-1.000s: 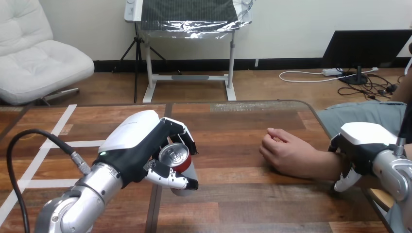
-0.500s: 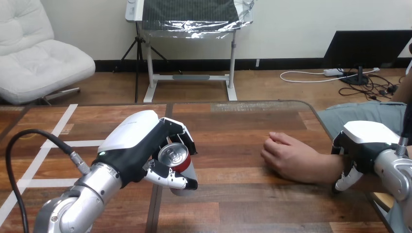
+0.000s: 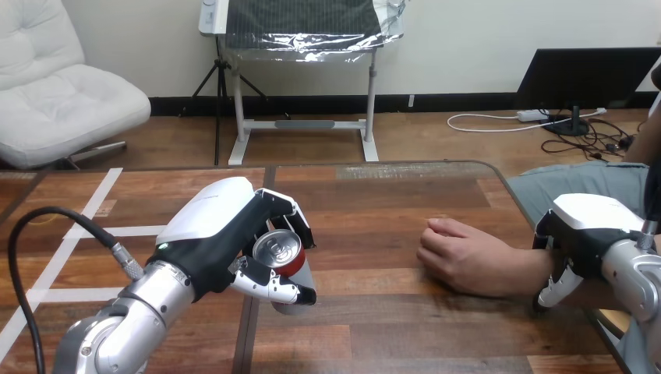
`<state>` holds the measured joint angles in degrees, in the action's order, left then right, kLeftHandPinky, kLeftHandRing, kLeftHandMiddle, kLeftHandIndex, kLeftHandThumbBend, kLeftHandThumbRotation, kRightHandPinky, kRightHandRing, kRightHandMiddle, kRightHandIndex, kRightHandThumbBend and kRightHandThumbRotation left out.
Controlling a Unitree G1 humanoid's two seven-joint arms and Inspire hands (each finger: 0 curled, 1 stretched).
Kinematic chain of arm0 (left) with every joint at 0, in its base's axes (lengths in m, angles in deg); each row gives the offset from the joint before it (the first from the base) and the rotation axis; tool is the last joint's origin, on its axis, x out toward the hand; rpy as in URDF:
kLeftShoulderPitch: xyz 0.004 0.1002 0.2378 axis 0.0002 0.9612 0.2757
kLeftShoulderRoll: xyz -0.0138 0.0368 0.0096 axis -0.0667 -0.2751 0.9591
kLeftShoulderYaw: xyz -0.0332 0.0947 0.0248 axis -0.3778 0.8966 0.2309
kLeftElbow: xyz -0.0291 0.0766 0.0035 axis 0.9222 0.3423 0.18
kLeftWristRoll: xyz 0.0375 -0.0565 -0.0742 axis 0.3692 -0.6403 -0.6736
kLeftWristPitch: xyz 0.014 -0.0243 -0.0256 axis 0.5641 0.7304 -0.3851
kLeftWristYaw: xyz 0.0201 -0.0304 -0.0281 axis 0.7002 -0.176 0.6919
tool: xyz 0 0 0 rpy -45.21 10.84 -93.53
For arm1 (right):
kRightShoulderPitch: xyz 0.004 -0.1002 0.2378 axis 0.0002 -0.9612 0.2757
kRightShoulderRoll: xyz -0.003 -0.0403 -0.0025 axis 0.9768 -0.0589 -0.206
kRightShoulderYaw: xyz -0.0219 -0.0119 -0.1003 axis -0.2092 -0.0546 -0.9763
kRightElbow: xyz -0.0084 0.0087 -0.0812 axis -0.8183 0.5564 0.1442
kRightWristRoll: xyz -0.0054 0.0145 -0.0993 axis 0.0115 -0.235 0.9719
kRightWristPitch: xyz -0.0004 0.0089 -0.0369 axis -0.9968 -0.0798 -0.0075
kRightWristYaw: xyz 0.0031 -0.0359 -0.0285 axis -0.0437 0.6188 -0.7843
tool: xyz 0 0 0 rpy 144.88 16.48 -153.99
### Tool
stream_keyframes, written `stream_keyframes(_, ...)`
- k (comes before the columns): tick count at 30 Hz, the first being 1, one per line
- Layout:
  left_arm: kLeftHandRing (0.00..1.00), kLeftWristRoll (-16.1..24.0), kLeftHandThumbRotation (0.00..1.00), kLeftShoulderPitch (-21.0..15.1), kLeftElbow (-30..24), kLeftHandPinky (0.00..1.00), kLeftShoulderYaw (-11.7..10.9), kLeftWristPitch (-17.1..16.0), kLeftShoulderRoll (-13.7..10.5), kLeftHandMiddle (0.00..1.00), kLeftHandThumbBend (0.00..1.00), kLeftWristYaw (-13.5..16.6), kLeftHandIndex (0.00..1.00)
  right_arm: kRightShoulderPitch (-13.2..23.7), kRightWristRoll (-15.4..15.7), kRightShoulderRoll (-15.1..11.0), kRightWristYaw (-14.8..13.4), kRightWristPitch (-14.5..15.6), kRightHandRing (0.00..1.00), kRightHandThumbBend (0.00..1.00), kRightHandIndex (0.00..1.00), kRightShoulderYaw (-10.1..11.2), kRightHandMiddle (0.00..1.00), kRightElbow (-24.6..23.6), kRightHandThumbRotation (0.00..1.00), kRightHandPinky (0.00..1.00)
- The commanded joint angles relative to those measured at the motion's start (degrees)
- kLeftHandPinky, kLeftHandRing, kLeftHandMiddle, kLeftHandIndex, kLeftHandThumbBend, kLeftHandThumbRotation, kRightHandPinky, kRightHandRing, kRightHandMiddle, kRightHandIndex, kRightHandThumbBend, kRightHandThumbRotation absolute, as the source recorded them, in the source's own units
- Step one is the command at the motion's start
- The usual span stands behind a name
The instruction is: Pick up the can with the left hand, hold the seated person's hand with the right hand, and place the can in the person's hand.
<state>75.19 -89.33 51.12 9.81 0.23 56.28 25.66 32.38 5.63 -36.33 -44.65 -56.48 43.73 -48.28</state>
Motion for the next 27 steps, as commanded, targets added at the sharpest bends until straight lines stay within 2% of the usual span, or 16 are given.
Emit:
stream_keyframes(1, 0.39, -0.8, 0.0, -3.4, -1.7, 0.34, -1.8, -0.3, -0.6, 0.46, 0.62, 0.7, 0.5, 1.8, -1.7, 1.1, -0.3, 0.2, 0.37, 0.75, 0.52, 0.4, 0.45, -0.5, 0.0, 0.31)
stream_keyframes(16, 0.4, -1.1, 0.0, -4.1, -0.4, 0.35, -1.7, -0.8, -0.7, 0.46, 0.63, 0.8, 0.5, 0.6, -3.1, 0.3, -0.9, 0.3, 0.32, 0.75, 0.51, 1.5, 0.42, -2.7, 0.0, 0.26)
stream_keyframes(27, 0.39, -1.1, 0.0, -4.5, 0.1, 0.34, -1.4, -0.6, -0.6, 0.46, 0.63, 0.7, 0.5, 0.2, -4.2, -0.2, -1.2, 0.2, 0.35, 0.75, 0.51, 2.0, 0.44, -3.4, 0.0, 0.29)
